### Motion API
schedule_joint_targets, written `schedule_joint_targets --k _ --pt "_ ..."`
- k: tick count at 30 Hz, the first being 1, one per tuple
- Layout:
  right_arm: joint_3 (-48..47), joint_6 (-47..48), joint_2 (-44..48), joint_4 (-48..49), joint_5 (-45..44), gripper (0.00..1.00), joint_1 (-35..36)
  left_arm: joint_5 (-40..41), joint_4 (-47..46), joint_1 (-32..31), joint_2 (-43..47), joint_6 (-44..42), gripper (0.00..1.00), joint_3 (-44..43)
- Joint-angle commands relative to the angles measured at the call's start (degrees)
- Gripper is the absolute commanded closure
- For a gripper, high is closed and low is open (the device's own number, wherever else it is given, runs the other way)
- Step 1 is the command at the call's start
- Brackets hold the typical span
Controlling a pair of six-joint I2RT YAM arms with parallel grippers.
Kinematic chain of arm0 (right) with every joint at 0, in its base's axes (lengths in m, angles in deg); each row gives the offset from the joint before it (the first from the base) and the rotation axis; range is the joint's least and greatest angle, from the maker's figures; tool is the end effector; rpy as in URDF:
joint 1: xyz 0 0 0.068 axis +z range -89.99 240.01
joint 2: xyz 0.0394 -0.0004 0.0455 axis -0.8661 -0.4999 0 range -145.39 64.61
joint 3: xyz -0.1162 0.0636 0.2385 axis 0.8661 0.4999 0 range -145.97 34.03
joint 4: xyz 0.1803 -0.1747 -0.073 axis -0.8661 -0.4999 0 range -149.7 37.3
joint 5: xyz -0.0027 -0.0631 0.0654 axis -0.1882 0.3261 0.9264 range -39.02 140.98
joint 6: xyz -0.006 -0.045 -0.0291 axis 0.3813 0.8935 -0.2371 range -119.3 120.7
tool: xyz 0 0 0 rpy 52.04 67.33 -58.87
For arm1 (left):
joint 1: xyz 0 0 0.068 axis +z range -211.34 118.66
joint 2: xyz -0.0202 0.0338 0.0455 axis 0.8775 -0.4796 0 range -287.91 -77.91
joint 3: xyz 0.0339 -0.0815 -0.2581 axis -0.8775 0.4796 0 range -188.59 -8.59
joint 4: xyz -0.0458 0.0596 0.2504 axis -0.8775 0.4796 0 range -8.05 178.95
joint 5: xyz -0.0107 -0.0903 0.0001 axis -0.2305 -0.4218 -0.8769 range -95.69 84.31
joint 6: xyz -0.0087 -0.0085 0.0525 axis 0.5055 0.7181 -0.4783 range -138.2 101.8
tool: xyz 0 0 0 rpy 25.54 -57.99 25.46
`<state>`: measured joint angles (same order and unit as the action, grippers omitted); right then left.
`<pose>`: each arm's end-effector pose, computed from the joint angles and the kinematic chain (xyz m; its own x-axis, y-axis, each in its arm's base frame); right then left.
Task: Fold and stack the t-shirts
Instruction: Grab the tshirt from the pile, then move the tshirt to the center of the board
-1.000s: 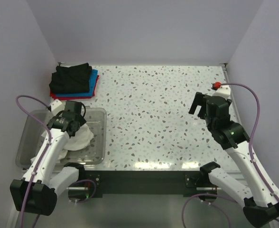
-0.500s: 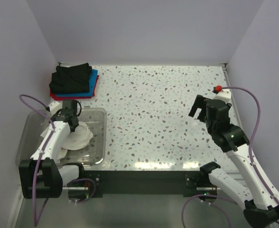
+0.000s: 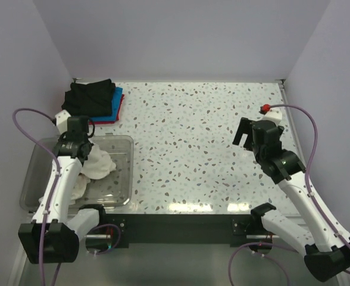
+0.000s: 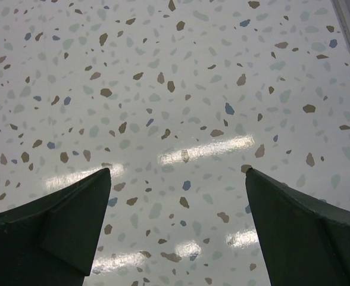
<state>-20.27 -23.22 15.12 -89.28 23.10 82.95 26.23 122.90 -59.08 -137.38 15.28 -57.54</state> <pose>0.1698 0.0538 0.3390 -0.4345 0.2053 -0.8770 0.2164 0.9690 0.1196 0.2017 0.0268 0.2736 -0.4520 -0.4863 -0.7478 -0.7335 0.6796 0.0014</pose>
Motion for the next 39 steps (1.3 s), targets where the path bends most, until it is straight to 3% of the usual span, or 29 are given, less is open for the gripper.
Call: schedule_joint_targets --k 1,6,10,14,20,23,30,36,39 --pt "-1.7 0.9 -1.4 3.1 1.0 0.01 0.1 -5.9 -1.2 0.1 3.2 -5.3 1.00 -11.8" --pt "-4.3 2.7 -5.0 3.4 2.0 0.02 0.1 -16.0 -3.2 0.2 0.3 -5.4 1.00 -25.6" --pt "-8.2 5.0 -7.8 3.4 1.4 0.01 0.1 -28.6 -7.8 -1.8 -3.8 -8.3 1.00 -37.8" --pt "-9.5 5.2 -8.4 3.7 0.9 0.01 0.0 -38.4 -14.4 -10.8 -7.7 -12.7 1.00 -49.5" --pt "-9.2 4.2 -7.5 3.2 -0.1 0.01 0.0 -56.0 -30.5 -17.4 -12.8 -2.3 1.00 -54.8" --pt "-9.3 4.3 -6.6 1.9 -2.7 0.01 0.0 -54.5 -36.1 -26.4 -15.2 -1.5 1.00 -56.2" --pt "-8.6 2.7 -2.3 -0.8 -10.3 0.01 -0.6 -51.8 -41.0 -38.9 -24.3 -2.7 1.00 -56.9" --pt "-8.8 -0.1 0.1 -5.0 -16.3 0.01 -0.7 -38.7 -36.7 -42.5 -33.1 -5.4 1.00 -50.6" --pt "-8.6 -2.3 0.5 -9.0 -17.6 0.01 -0.7 -26.0 -31.9 -42.5 -38.5 -3.8 1.00 -50.0"
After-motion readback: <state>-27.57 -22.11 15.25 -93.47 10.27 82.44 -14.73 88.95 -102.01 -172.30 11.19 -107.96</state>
